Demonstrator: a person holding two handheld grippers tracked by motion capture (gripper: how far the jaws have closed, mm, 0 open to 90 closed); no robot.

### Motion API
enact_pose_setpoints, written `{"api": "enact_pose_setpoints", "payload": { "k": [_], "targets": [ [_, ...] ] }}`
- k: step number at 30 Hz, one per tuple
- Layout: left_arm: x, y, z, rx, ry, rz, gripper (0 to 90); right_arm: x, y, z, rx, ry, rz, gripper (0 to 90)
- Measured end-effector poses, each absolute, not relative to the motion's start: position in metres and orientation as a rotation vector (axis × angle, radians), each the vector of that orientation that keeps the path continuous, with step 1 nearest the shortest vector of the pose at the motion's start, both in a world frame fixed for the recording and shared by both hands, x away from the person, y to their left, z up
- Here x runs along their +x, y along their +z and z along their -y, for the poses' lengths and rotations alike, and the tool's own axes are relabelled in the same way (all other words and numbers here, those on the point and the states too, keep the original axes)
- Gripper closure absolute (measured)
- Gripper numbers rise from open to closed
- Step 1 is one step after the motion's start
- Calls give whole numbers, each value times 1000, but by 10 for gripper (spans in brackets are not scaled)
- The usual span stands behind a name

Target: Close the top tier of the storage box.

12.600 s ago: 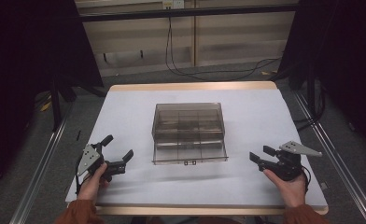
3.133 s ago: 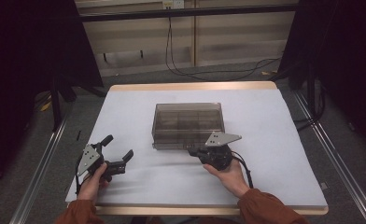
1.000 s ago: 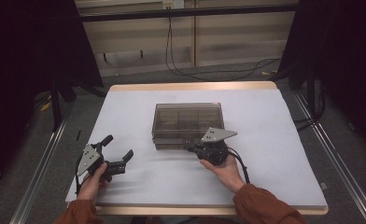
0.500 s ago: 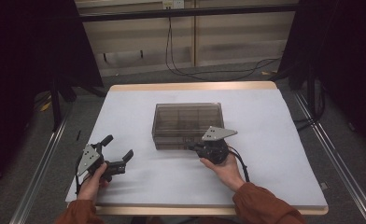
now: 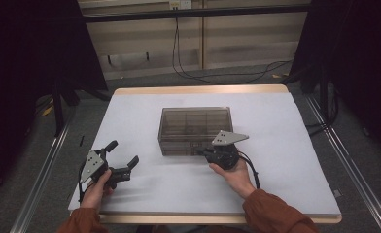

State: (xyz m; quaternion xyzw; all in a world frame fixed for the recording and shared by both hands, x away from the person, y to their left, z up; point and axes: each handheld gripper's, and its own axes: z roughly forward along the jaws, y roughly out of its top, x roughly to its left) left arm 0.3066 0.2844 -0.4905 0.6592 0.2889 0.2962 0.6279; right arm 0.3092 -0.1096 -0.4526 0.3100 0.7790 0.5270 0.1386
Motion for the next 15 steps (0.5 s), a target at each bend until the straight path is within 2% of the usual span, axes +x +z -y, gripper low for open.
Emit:
{"api": "enact_pose_setpoints", "payload": {
  "k": [15],
  "targets": [
    [306, -491, -284, 1510, 673, -665, 0, 311, -455, 112, 912, 1506, -2224, 900]
  ]
}}
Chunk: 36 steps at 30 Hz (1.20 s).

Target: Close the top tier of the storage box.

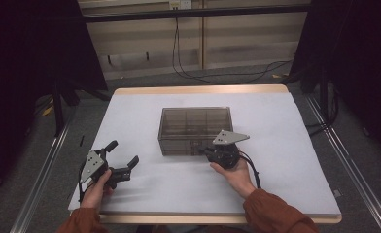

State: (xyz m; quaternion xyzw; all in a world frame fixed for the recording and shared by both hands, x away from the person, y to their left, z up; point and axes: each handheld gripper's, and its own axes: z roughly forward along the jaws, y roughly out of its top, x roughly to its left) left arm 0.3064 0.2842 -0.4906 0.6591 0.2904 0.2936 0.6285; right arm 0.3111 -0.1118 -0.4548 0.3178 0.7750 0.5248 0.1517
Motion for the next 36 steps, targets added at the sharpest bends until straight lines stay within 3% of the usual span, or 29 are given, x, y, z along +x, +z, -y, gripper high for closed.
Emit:
{"api": "enact_pose_setpoints", "payload": {
  "k": [27, 29, 36],
  "targets": [
    [307, -490, -284, 1507, 672, -665, 0, 311, -453, 114, 927, 1521, -2216, 900],
    [306, -491, -284, 1511, 674, -665, 0, 310, -453, 114, 924, 1520, -2220, 878],
    [307, -490, -284, 1513, 678, -664, 0, 298, -447, 123, 939, 1559, -2231, 638]
  ]
}}
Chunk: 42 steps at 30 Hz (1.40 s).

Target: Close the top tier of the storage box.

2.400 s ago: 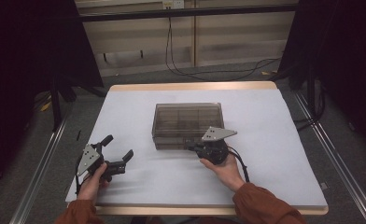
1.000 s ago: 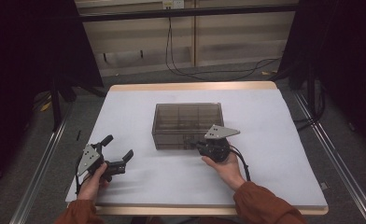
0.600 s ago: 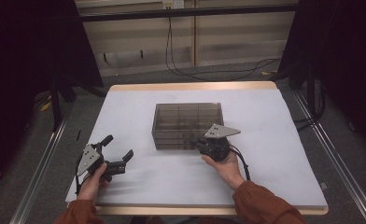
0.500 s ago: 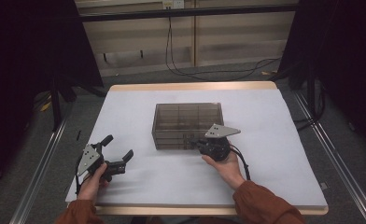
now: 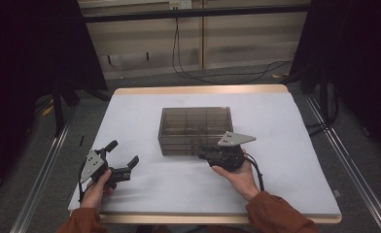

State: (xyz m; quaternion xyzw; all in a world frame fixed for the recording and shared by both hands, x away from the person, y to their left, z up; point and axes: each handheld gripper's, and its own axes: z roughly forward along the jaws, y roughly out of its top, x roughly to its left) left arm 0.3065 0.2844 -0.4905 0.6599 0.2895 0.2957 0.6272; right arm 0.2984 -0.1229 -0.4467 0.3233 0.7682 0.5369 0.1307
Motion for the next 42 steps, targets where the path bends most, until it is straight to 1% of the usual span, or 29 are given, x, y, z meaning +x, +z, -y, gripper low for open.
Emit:
{"api": "enact_pose_setpoints", "payload": {
  "k": [4, 5, 6, 7, 8, 10, 11, 12, 15, 16, 19, 24, 37, 42],
  "targets": [
    [306, -491, -283, 1505, 669, -669, 0, 293, -441, 129, 948, 1569, -2232, 537],
    [306, -491, -284, 1507, 670, -666, 0, 293, -441, 129, 948, 1569, -2232, 537],
    [306, -491, -284, 1506, 674, -667, 0, 290, -440, 132, 946, 1562, -2240, 508],
    [306, -491, -284, 1506, 674, -667, 0, 290, -440, 132, 946, 1562, -2240, 508],
    [306, -491, -284, 1505, 674, -667, 0, 288, -440, 135, 952, 1547, -2242, 478],
    [306, -491, -284, 1505, 668, -669, 0, 286, -440, 139, 966, 1530, -2243, 448],
    [306, -491, -284, 1504, 668, -669, 0, 286, -440, 139, 966, 1530, -2243, 448],
    [306, -491, -284, 1505, 669, -669, 0, 284, -440, 144, 981, 1533, -2231, 418],
    [306, -491, -284, 1504, 668, -668, 0, 283, -439, 148, 988, 1536, -2214, 393],
    [306, -491, -283, 1504, 669, -669, 0, 282, -438, 152, 1000, 1535, -2205, 364],
    [306, -491, -284, 1505, 668, -668, 0, 280, -438, 154, 1005, 1532, -2202, 345],
    [306, -491, -284, 1504, 669, -668, 0, 274, -436, 164, 1022, 1516, -2187, 278],
    [306, -491, -284, 1504, 668, -669, 0, 262, -435, 192, 1090, 1483, -2138, 177],
    [306, -491, -284, 1506, 669, -668, 0, 259, -435, 205, 1130, 1467, -2107, 156]
  ]
}}
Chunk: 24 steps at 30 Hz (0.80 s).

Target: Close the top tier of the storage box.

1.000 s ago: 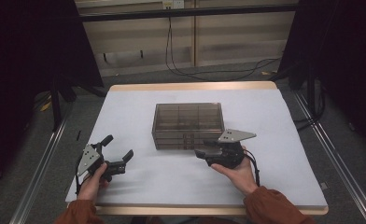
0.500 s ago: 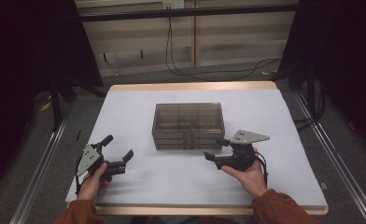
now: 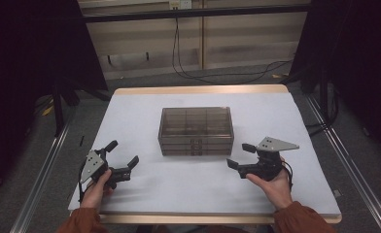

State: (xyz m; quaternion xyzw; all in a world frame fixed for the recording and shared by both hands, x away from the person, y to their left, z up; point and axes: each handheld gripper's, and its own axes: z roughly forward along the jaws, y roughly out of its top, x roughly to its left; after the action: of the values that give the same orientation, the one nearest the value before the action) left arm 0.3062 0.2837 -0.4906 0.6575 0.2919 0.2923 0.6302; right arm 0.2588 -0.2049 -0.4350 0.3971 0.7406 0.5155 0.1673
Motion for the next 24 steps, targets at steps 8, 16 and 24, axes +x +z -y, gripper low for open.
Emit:
{"api": "enact_pose_setpoints", "payload": {
  "k": [8, 16, 24],
  "targets": [
    [307, -491, -284, 1513, 675, -663, 0, 255, -439, 221, 1168, 1412, -2069, 134],
    [307, -491, -284, 1512, 678, -664, 0, 254, -442, 240, 1224, 1370, -2019, 114],
    [306, -491, -284, 1505, 667, -667, 0, 252, -446, 269, 1308, 1346, -1924, 108]
  ]
}}
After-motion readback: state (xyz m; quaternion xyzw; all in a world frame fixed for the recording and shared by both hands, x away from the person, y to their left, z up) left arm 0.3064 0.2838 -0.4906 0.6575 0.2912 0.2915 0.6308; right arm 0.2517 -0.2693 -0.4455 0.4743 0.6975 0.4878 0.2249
